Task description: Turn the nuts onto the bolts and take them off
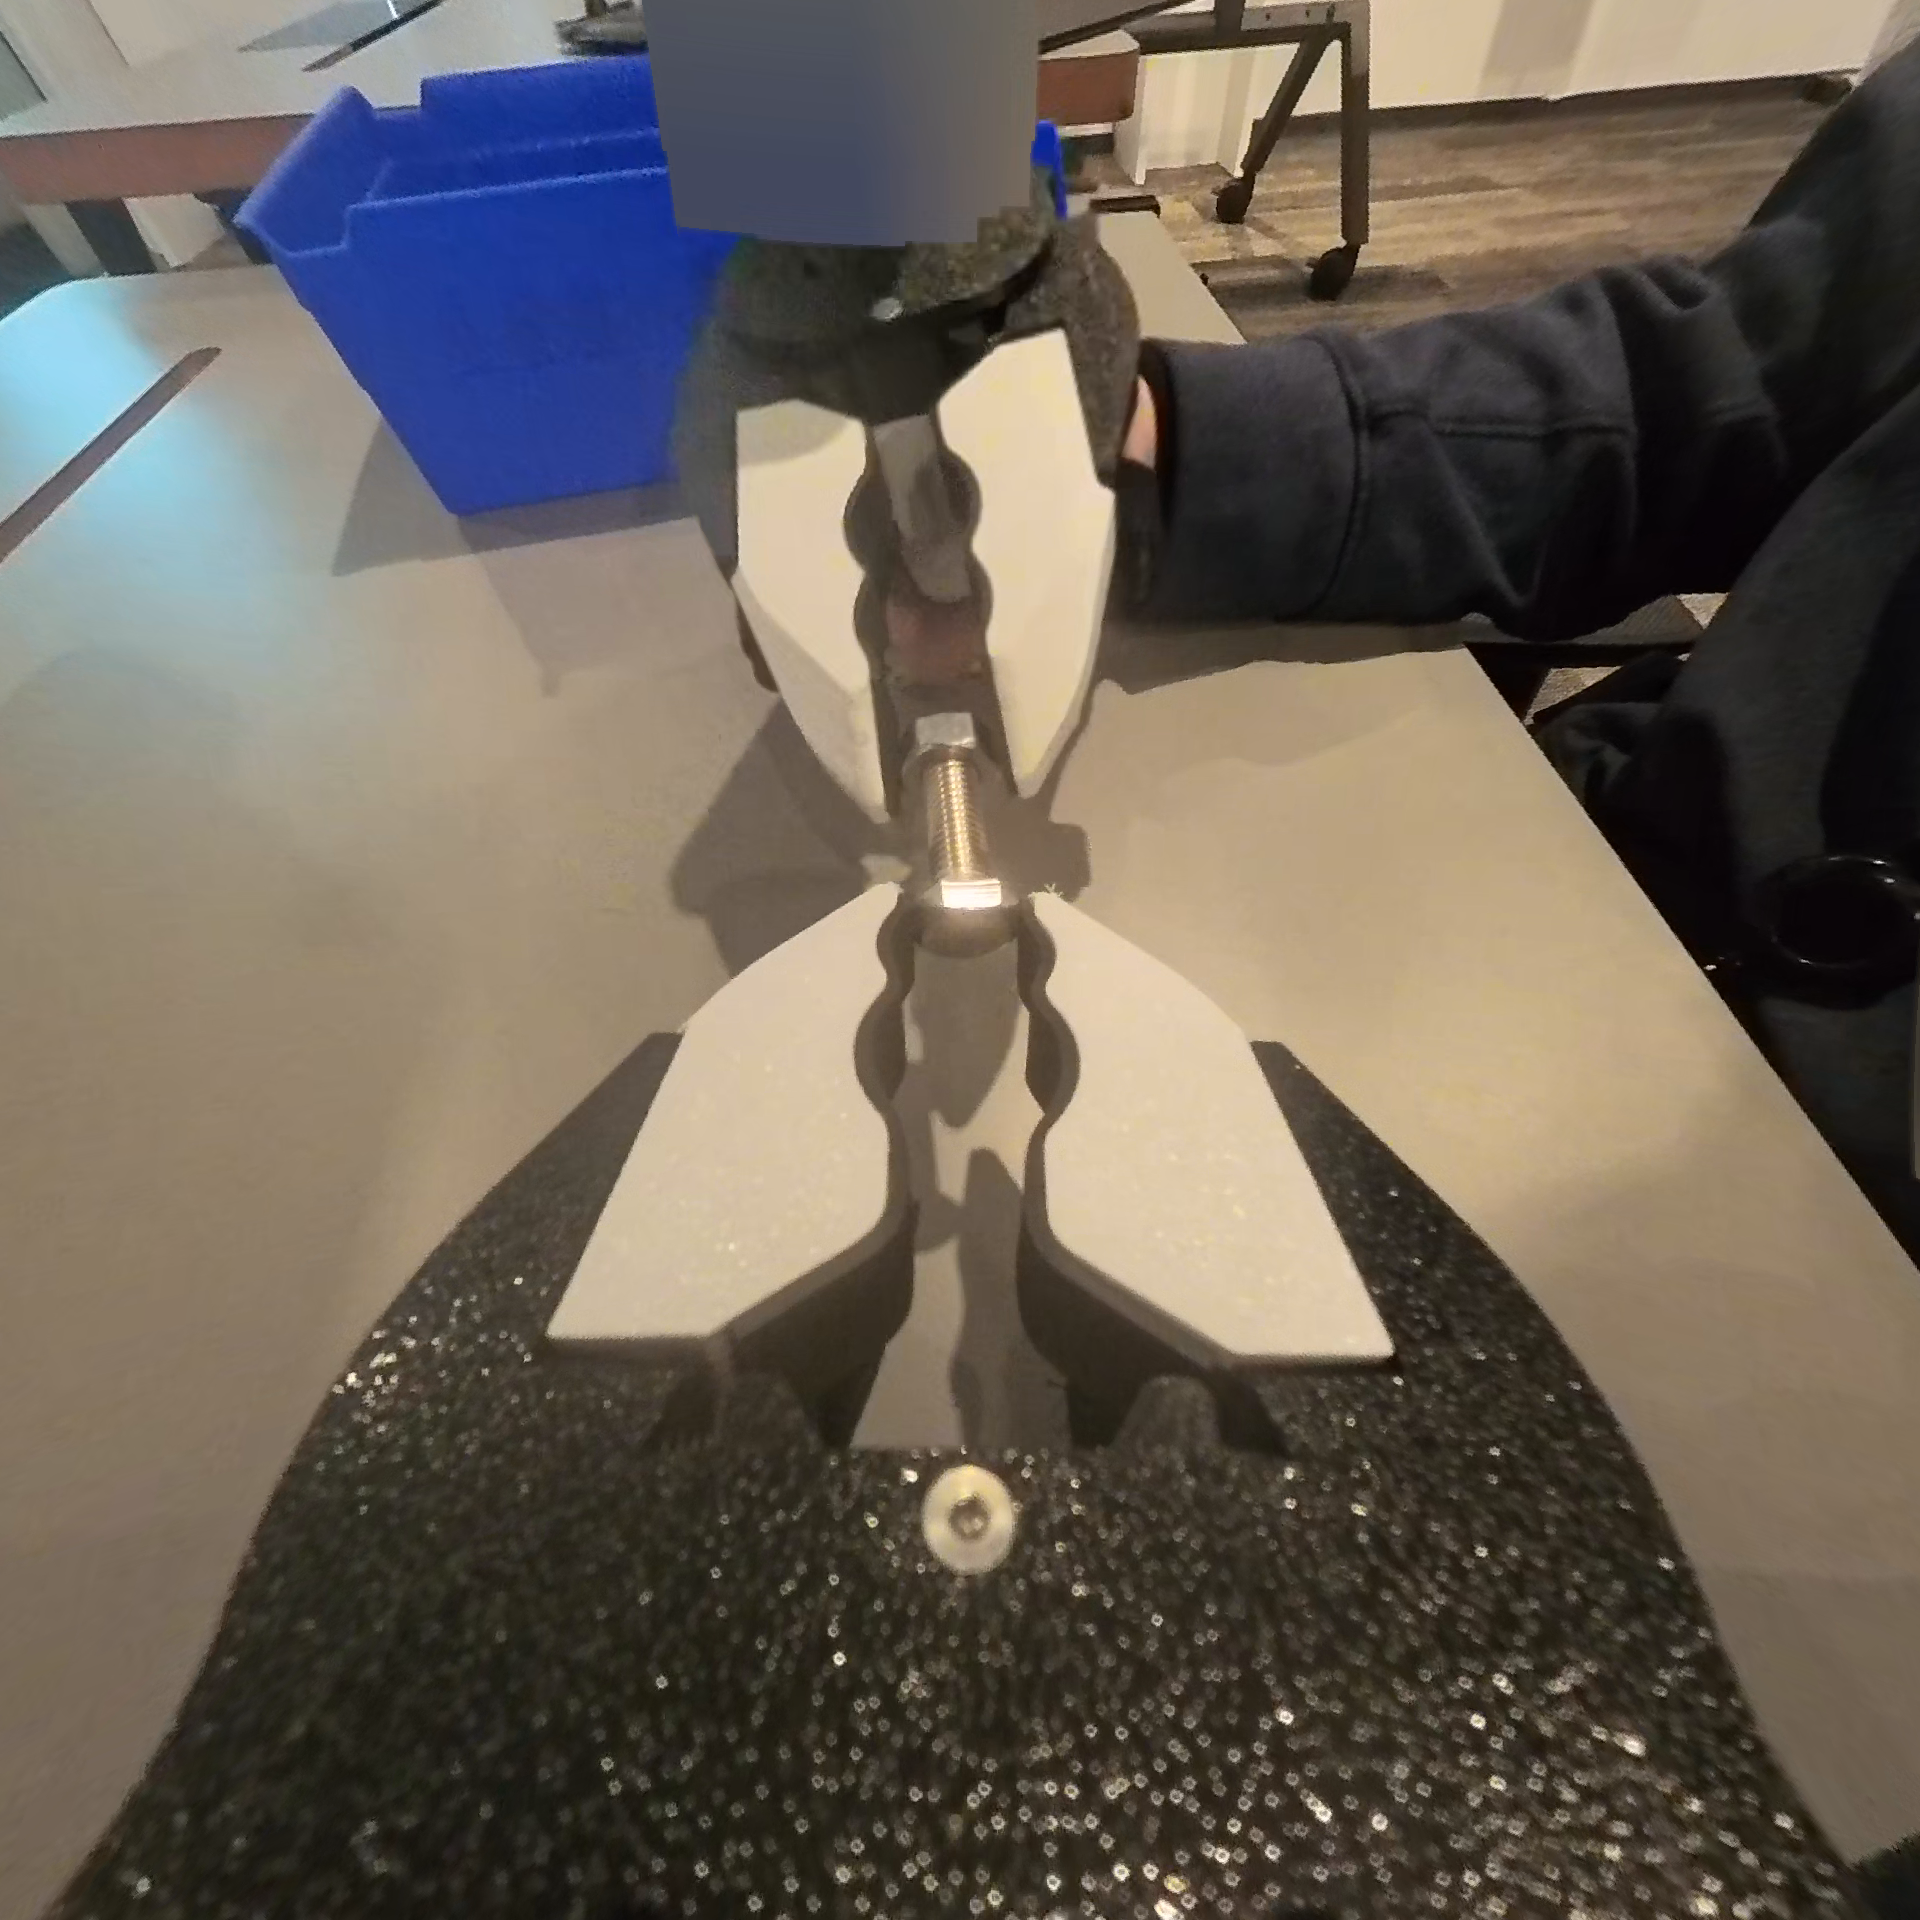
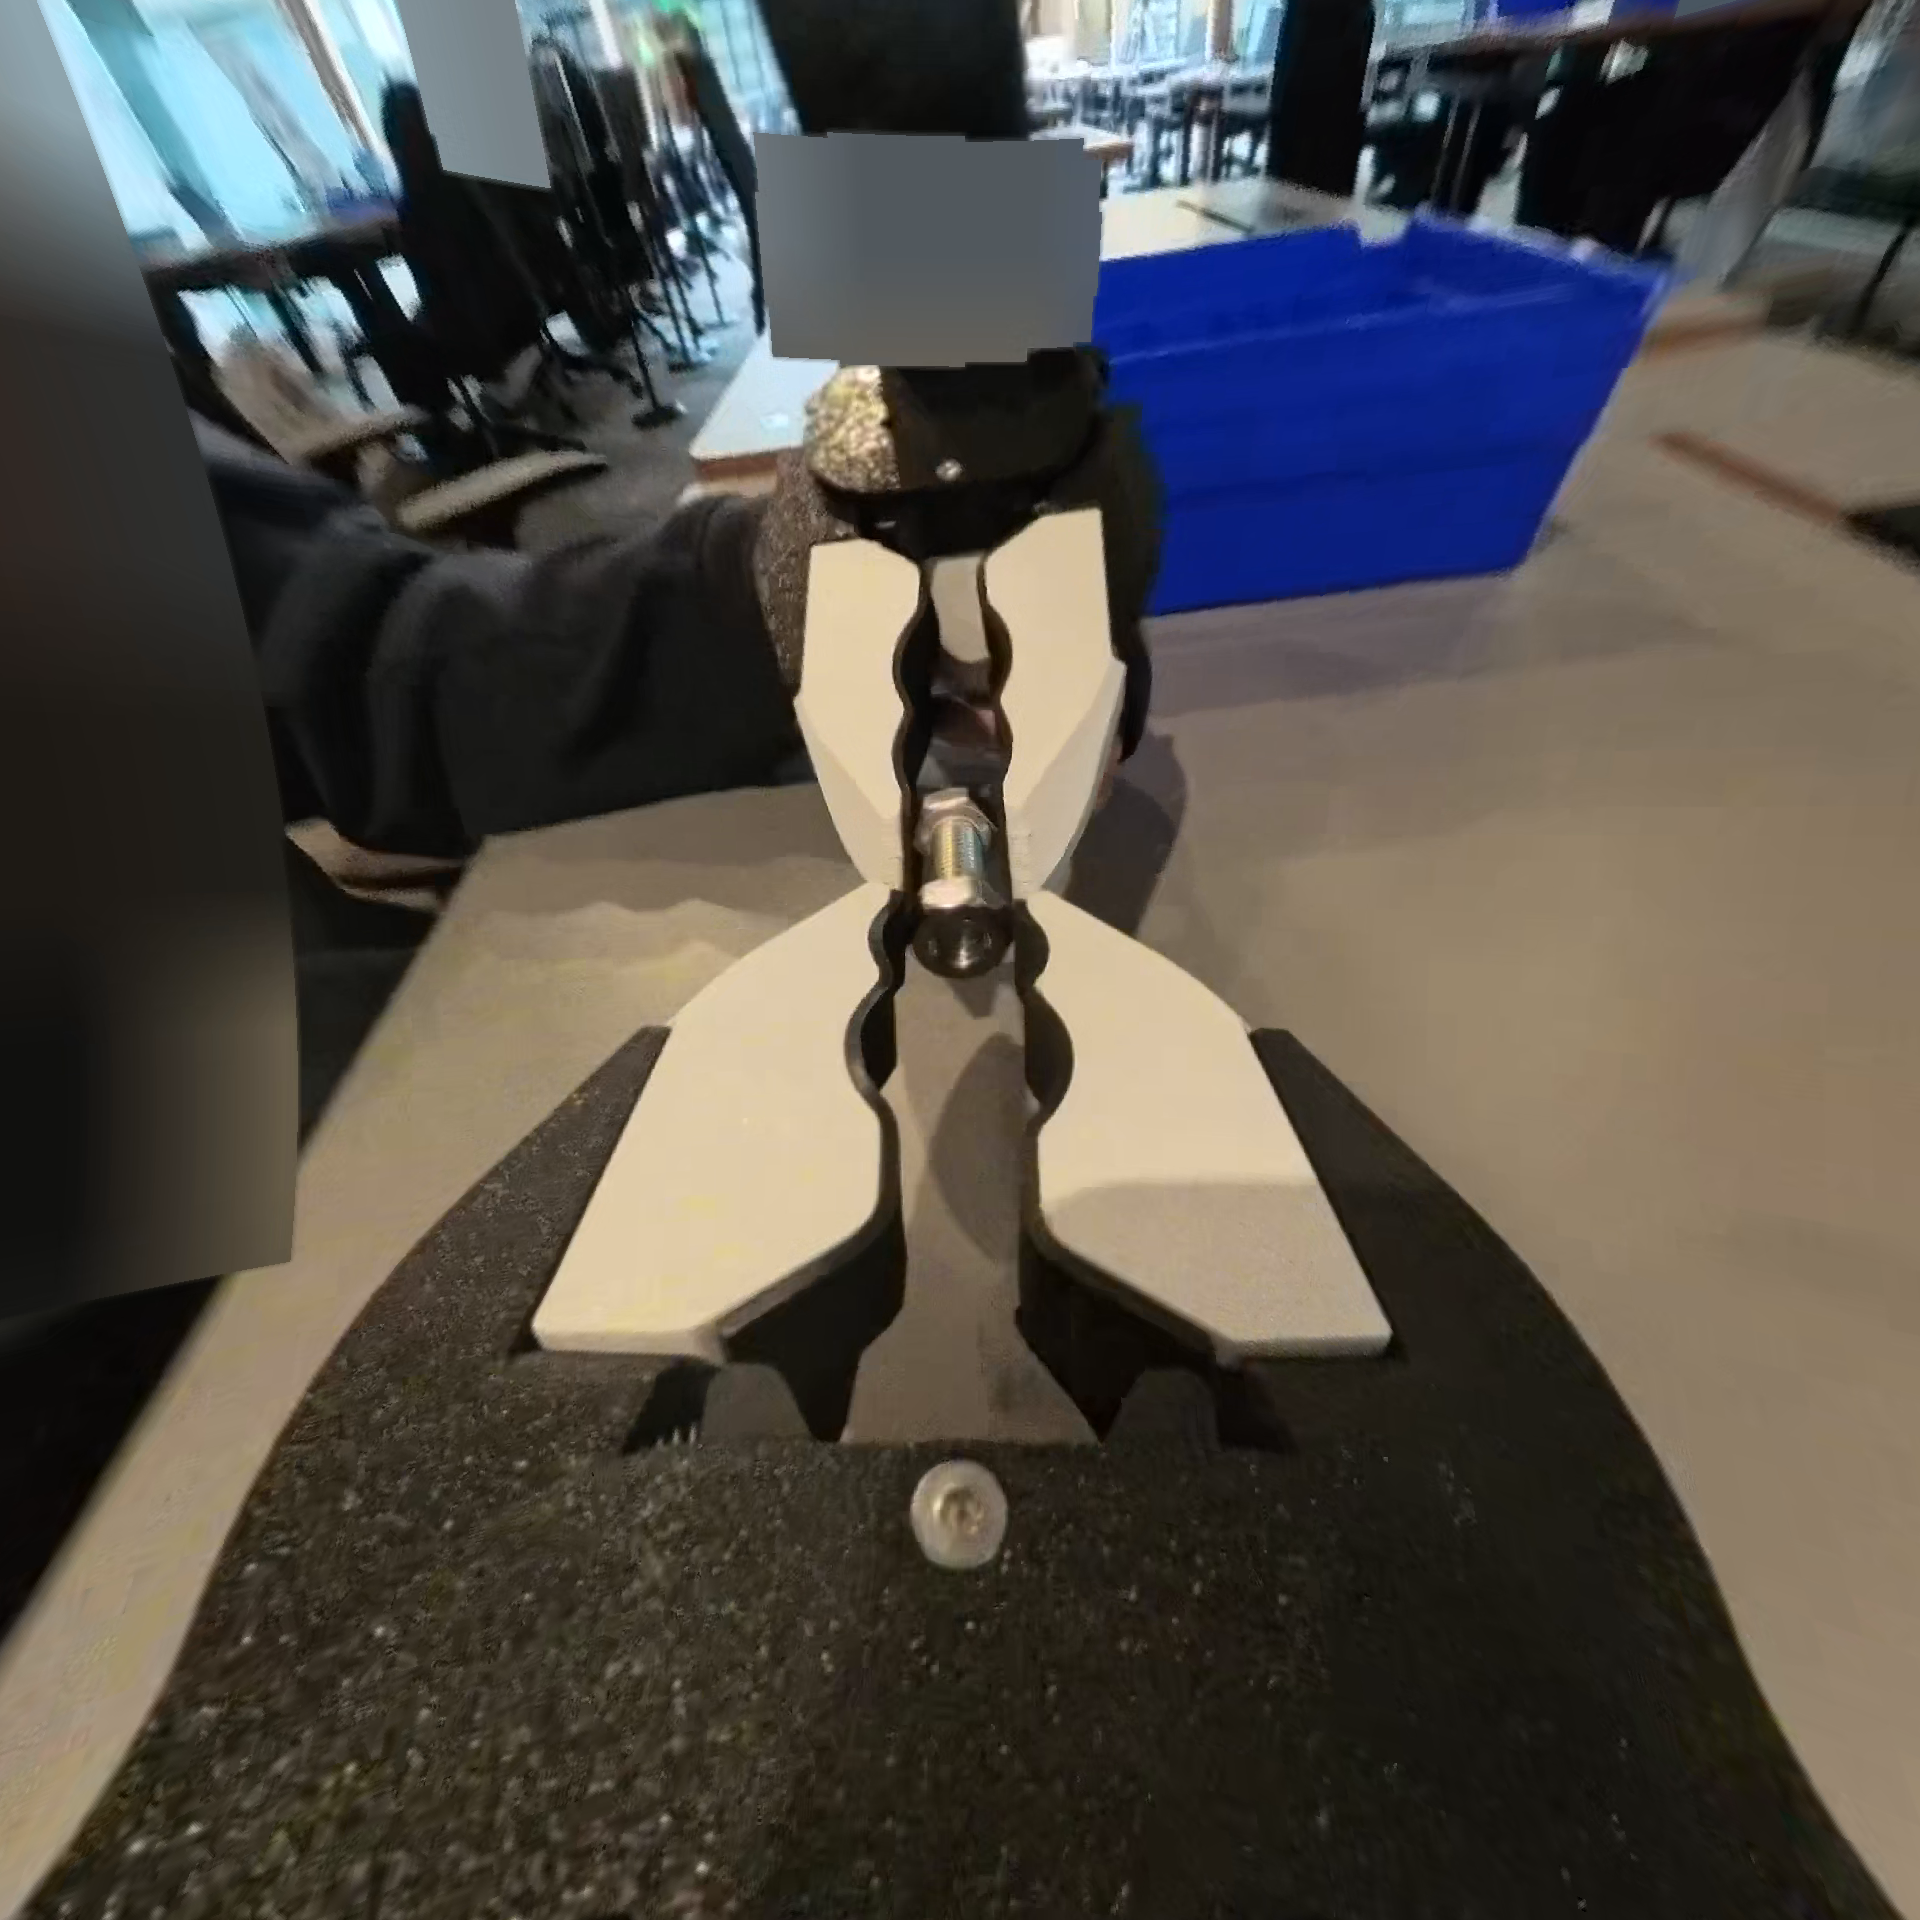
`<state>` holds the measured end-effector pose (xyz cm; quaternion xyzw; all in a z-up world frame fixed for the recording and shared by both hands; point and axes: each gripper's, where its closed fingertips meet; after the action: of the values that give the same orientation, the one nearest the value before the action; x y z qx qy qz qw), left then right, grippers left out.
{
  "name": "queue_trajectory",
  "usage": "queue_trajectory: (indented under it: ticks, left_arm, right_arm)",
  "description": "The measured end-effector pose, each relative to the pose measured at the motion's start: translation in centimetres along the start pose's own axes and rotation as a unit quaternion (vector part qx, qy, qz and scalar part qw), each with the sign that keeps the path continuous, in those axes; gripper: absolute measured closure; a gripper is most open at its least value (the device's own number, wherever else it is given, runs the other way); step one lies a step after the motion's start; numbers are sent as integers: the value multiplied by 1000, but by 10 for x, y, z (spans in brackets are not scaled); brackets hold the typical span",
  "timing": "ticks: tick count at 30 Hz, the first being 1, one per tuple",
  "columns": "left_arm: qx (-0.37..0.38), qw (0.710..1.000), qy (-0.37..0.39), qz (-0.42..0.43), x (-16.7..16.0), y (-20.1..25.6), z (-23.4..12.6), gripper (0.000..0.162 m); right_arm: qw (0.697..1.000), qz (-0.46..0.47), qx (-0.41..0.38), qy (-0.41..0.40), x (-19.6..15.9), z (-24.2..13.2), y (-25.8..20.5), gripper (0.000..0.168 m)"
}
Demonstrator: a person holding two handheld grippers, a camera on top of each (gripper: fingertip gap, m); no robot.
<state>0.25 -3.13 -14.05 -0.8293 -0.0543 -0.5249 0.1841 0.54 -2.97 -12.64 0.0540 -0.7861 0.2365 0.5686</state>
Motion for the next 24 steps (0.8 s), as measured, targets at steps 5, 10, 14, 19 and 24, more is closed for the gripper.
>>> queue_trajectory:
  ticks: [5,10,14,19,24]
  left_arm:
    - [-11,1000,1,-12,0,2,0,144]
    - [-3,1000,0,-25,-3,-2,-3,144]
    - [2,1000,2,-27,-3,-4,-5,144]
    - [8,1000,2,-19,-3,-5,-5,144]
    - [9,1000,1,-9,-3,-4,-3,143]
  right_arm:
    - [977,-206,-61,-3,-2,1,2,149]
    - [941,-315,-125,-17,-1,4,10,149]
    - [919,-362,-153,-20,1,4,12,149]
    - [948,-286,-141,12,9,0,12,130]
    - [996,-62,-49,40,14,-6,5,127]
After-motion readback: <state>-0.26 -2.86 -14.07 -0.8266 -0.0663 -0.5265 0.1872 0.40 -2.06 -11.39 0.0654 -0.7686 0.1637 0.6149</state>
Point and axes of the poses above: each gripper's, where its closed fingertips meet, z out along the fingers, x out of its top, y = z × x across the jaws, and after that the axes turned 13 degrees about z, right-handed
